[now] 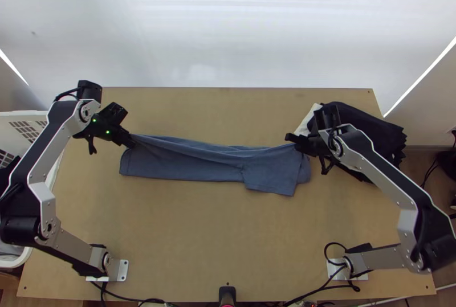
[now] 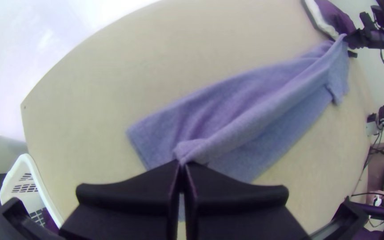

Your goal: Fold the t-shirt

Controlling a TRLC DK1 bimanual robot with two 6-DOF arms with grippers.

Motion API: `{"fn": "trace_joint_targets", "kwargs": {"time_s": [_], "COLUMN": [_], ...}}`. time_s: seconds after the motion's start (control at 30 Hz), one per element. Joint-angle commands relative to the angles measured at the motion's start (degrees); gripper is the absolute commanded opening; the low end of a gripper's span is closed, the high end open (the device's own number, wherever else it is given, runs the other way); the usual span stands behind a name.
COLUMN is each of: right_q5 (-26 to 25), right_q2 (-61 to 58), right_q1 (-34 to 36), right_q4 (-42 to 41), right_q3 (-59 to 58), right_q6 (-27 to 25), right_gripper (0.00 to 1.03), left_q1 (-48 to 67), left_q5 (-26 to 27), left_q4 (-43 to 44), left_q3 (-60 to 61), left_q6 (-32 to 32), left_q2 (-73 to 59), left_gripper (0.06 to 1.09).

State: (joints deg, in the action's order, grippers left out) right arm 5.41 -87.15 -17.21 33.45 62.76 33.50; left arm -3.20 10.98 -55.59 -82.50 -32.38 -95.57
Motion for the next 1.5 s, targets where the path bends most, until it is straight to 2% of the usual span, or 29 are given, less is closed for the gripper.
{"fn": "trace_joint_targets", "kwargs": {"time_s": [0.0,0.27,0.3,0.37,0.43,0.5,0.53,0.6,0.63,0.7,0.87,1.03,1.1,1.3,1.47], "right_q5": [-1.2,-2.7,-2.9,-3.0,-3.2,-3.8,-3.9,-3.9,-4.0,-4.8,-4.9,-3.9,-2.2,5.4,7.2], "right_q2": [-6.2,-8.9,-8.8,-8.8,-8.3,-7.3,-6.6,-5.4,-4.8,-2.9,1.8,1.2,-0.6,-5.9,-6.1], "right_q1": [1.7,2.4,2.4,2.4,2.0,1.4,1.0,-0.5,-1.4,-2.7,-6.3,-13.1,-15.0,-17.0,-17.2], "right_q4": [-2.3,-3.7,-3.8,-4.8,-5.2,-6.4,-7.0,-7.2,-7.3,-7.8,-8.4,-7.9,-7.3,-5.2,-3.9], "right_q3": [2.3,2.5,2.5,2.5,2.6,2.4,2.0,1.5,1.5,1.9,5.8,11.5,13.5,17.9,19.5], "right_q6": [-1.2,-1.8,-1.8,-1.9,-2.0,-2.0,-2.0,-2.4,-2.7,-2.7,1.4,3.3,4.4,8.5,9.2], "right_gripper": [0.03,0.03,0.03,0.04,0.14,0.23,0.36,0.74,0.86,0.99,0.99,0.98,0.98,0.98,0.98], "left_q1": [0.9,1.8,1.9,2.0,1.6,1.4,1.3,0.7,0.0,-1.7,-8.4,-14.6,-15.6,-18.1,-18.8], "left_q5": [0.1,0.1,0.1,1.9,8.1,9.8,10.6,10.7,10.7,10.7,13.1,14.0,15.2,23.2,26.1], "left_q4": [0.6,4.5,4.8,5.4,5.4,5.5,6.9,9.6,10.5,12.4,11.3,10.1,9.1,9.1,12.4], "left_q3": [-0.2,0.8,0.8,1.0,2.0,2.2,2.8,3.2,3.3,3.6,5.2,10.3,12.1,16.1,19.0], "left_q6": [1.9,7.0,8.2,11.1,11.6,13.9,15.2,19.4,20.7,23.3,24.3,19.4,18.0,14.8,13.7], "left_q2": [-2.5,-4.4,-4.5,-4.1,-3.3,-3.6,-3.5,-3.5,-3.5,-3.0,-1.0,1.1,2.1,3.1,1.8], "left_gripper": [0.1,0.1,0.17,0.51,1.07,1.04,1.04,1.04,1.04,1.04,1.04,1.04,1.04,1.04,1.04]}}
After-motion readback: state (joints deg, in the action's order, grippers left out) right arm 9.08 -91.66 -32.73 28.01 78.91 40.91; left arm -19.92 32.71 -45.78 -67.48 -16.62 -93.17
